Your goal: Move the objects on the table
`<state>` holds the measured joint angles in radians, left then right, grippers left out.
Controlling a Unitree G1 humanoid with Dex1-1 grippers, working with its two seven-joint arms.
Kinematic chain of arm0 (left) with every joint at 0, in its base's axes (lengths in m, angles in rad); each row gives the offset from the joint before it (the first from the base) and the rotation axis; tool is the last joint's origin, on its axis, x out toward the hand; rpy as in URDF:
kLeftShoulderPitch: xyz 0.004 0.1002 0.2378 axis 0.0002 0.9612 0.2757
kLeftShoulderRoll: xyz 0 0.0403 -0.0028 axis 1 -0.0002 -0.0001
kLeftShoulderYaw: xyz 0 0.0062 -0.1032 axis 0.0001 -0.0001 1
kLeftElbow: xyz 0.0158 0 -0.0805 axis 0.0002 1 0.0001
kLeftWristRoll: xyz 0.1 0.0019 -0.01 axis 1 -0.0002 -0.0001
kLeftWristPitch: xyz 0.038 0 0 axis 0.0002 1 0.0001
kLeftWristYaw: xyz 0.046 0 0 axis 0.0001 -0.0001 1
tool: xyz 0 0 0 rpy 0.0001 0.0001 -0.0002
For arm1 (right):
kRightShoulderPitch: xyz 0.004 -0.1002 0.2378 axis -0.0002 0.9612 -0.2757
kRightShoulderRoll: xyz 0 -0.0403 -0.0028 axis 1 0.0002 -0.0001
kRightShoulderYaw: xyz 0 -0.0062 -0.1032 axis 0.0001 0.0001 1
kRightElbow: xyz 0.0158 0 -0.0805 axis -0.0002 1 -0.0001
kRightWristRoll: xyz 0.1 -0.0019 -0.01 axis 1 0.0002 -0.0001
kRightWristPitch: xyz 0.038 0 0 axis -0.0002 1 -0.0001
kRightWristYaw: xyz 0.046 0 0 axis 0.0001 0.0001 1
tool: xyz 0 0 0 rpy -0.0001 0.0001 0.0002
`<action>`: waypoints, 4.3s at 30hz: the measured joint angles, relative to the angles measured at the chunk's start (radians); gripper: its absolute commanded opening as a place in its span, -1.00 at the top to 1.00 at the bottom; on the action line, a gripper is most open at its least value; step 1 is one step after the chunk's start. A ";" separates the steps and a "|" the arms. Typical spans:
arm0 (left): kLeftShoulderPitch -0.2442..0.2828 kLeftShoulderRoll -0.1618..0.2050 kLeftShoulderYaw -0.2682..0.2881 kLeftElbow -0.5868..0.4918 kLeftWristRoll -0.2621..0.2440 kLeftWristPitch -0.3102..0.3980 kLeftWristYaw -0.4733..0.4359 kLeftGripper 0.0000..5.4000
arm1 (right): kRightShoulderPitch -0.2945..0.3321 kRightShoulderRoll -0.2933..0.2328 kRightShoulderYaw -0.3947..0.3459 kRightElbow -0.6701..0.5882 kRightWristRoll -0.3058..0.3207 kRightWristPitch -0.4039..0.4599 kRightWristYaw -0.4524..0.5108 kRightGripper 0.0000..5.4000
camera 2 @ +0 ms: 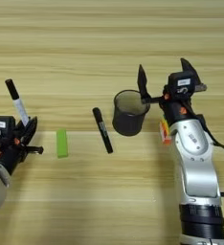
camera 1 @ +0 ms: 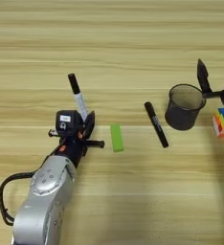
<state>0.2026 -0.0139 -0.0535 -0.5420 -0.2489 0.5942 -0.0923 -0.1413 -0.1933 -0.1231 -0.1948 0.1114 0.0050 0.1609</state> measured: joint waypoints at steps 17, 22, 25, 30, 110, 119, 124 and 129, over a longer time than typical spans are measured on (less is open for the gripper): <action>-0.015 0.127 0.027 0.096 0.056 0.136 0.032 0.75 | 0.001 0.008 0.010 -0.009 0.000 0.003 -0.001 -1.00; -0.022 0.134 0.013 0.133 0.087 0.109 0.028 0.75 | 0.001 0.009 0.012 -0.009 0.000 0.004 -0.001 -1.00; -0.025 0.136 0.008 0.142 0.090 0.098 0.021 0.75 | 0.002 0.009 0.013 -0.009 0.000 0.004 -0.001 -1.00; -0.026 0.142 -0.004 0.144 0.095 0.095 0.016 0.75 | 0.003 0.009 0.015 -0.012 0.000 0.005 -0.001 -1.00; -0.071 0.063 -0.049 0.254 0.125 -0.262 -0.056 -1.00 | -0.052 -0.082 -0.083 0.334 -0.083 -0.035 -0.089 -1.00; -0.098 0.053 0.002 0.281 0.125 -0.432 -0.054 -1.00 | 0.002 -0.082 -0.080 0.298 -0.086 -0.015 -0.082 -1.00; -0.113 0.061 0.063 0.334 0.142 -0.529 -0.012 -1.00 | 0.041 -0.079 -0.078 0.243 -0.074 -0.003 -0.065 -1.00; -0.125 0.097 0.106 0.422 0.207 -0.620 0.028 -1.00 | 0.083 -0.072 -0.074 0.210 -0.066 0.015 -0.052 -1.00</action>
<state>0.0781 0.0836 0.0521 -0.1200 -0.0420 -0.0257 -0.0642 -0.0583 -0.2656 -0.1975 0.0151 0.0456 0.0196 0.1085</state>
